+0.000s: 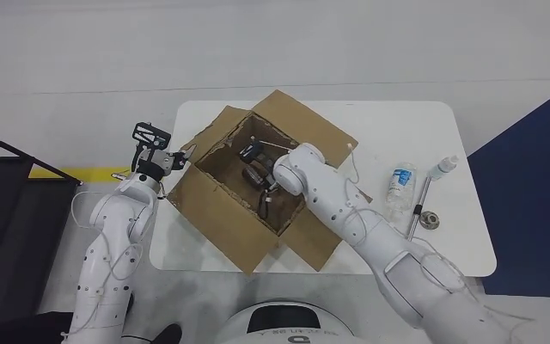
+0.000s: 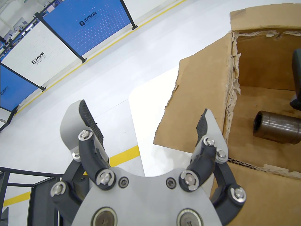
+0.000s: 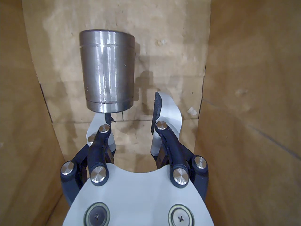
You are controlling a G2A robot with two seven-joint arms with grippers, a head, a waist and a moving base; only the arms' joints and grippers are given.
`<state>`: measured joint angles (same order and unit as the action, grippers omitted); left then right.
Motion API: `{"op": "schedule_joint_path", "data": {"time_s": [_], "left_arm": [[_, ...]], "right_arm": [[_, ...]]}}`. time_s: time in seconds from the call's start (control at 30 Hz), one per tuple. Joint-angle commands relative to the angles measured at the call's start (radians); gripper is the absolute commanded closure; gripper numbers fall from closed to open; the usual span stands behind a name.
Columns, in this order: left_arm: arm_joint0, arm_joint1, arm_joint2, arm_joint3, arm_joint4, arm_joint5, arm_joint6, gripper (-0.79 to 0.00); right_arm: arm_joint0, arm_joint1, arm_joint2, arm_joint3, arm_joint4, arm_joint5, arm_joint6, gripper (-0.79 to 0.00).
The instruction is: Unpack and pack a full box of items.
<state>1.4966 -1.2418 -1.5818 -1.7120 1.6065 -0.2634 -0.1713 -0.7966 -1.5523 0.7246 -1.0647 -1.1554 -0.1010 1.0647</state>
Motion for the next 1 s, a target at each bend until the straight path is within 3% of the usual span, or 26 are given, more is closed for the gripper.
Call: {"op": "schedule_joint_path", "data": {"time_s": [0.0, 0.33, 0.47, 0.57, 0.8, 0.9, 0.97], "left_arm": [[0.0, 0.0, 0.0, 0.0, 0.0, 0.0, 0.0, -0.785], [0.0, 0.0, 0.0, 0.0, 0.0, 0.0, 0.0, -0.785], [0.0, 0.0, 0.0, 0.0, 0.0, 0.0, 0.0, -0.785], [0.0, 0.0, 0.0, 0.0, 0.0, 0.0, 0.0, -0.785], [0.0, 0.0, 0.0, 0.0, 0.0, 0.0, 0.0, -0.785], [0.0, 0.0, 0.0, 0.0, 0.0, 0.0, 0.0, -0.785], [0.0, 0.0, 0.0, 0.0, 0.0, 0.0, 0.0, -0.785]], "right_arm": [[0.008, -0.007, -0.006, 0.016, 0.006, 0.001, -0.027, -0.366], [-0.017, -0.011, 0.029, 0.025, 0.02, 0.027, -0.25, -0.388], [-0.036, -0.01, 0.042, 0.027, 0.019, 0.033, -0.334, -0.443], [-0.038, -0.014, 0.043, 0.045, 0.018, 0.038, -0.382, -0.385], [-0.002, -0.04, 0.014, 0.122, 0.015, 0.085, -0.391, -0.345], [0.013, -0.052, 0.003, 0.146, 0.021, 0.09, -0.396, -0.237], [0.02, -0.058, 0.0, 0.152, 0.031, 0.076, -0.402, -0.049]]}}
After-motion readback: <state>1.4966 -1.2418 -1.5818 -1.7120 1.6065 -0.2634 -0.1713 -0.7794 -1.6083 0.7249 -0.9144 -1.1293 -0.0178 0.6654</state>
